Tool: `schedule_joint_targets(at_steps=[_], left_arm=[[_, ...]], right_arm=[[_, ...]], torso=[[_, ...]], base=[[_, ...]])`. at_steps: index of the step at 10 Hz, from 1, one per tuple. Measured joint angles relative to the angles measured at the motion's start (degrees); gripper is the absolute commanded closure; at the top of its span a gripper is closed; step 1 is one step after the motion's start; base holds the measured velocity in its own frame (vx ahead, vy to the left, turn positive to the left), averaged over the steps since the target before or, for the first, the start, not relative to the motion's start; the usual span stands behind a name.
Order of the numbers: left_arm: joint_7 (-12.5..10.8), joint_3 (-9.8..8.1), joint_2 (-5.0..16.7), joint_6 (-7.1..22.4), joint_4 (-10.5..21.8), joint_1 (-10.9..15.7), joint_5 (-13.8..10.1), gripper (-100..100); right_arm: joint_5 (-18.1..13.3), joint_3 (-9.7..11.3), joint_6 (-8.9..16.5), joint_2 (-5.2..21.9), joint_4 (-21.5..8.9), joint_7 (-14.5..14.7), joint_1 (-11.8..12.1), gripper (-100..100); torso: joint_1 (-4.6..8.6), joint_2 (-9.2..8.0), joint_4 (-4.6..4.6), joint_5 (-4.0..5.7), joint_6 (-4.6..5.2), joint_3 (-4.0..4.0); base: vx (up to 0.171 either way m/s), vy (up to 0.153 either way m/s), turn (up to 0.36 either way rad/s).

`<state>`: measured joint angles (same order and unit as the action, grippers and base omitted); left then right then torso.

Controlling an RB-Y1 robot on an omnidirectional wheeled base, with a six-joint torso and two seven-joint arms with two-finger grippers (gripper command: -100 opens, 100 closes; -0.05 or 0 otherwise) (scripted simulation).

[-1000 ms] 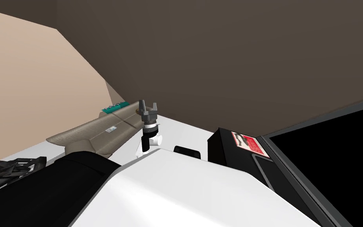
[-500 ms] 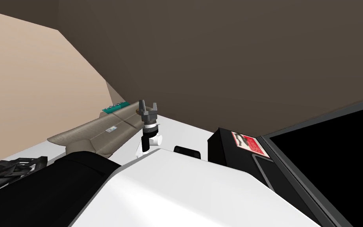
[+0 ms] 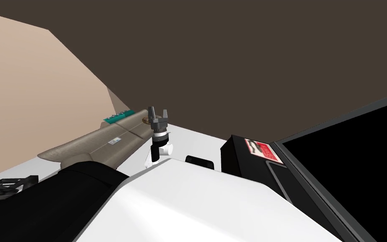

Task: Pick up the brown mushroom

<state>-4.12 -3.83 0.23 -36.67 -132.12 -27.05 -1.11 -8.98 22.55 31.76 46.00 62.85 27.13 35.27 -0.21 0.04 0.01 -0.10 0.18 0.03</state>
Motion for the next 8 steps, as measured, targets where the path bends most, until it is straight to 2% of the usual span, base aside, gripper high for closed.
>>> schedule_joint_targets(at_steps=[4,8], left_arm=[[0.00,0.00,0.00,0.00,0.00,0.00,0.00,0],[0.00,0.00,0.00,0.00,0.00,0.00,0.00,0]], right_arm=[[2.43,-2.64,1.11,-0.06,1.55,6.13,-1.00,100],[4.39,-4.69,2.13,0.30,3.58,11.17,-1.01,100]], torso=[[-0.03,0.01,0.01,-0.05,0.01,0.01],[-0.07,0.01,0.01,-0.10,-0.02,0.01]], base=[[0.001,0.018,-0.074],[-0.001,0.016,-0.089]])
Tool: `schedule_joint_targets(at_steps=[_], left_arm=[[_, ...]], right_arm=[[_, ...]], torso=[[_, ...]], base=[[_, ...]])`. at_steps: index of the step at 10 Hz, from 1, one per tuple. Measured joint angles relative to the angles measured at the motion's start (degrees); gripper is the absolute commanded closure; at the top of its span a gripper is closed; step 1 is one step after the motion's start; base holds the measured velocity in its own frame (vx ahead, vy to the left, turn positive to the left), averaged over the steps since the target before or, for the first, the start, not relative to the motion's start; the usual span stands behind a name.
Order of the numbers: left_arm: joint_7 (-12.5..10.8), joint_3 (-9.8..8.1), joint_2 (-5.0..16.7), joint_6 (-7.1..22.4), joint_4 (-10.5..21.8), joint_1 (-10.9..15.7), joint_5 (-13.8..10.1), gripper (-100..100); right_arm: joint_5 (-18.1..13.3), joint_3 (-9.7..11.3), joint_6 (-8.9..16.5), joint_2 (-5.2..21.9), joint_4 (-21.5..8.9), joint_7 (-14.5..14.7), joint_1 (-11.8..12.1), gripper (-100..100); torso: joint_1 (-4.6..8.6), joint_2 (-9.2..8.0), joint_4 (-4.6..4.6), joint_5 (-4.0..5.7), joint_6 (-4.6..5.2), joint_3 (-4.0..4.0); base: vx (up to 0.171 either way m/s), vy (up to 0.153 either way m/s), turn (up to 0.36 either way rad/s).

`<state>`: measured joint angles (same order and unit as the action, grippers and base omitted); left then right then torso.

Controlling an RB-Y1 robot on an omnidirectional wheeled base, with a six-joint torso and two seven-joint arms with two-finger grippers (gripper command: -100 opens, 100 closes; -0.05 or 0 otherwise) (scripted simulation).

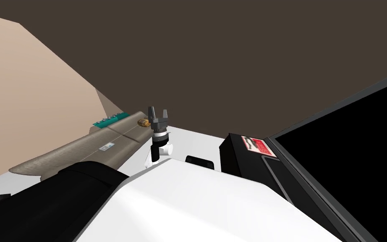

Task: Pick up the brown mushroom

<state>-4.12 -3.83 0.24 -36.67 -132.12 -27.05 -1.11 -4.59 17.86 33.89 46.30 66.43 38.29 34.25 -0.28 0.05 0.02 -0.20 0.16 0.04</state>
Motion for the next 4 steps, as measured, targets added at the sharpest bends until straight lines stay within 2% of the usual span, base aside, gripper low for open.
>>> schedule_joint_targets(at_steps=[3,4], left_arm=[[0.00,0.00,0.00,0.00,0.00,0.00,0.00,0],[0.00,0.00,0.00,0.00,0.00,0.00,0.00,0]], right_arm=[[1.96,-1.72,0.51,0.06,0.49,4.46,-1.00,100],[2.05,-1.80,0.53,0.07,0.52,4.85,-1.03,0]], torso=[[-0.04,0.00,0.01,-0.04,0.00,0.01],[-0.03,0.00,0.01,-0.04,-0.01,0.01]], base=[[0.000,0.015,-0.047],[0.000,0.000,0.000]])
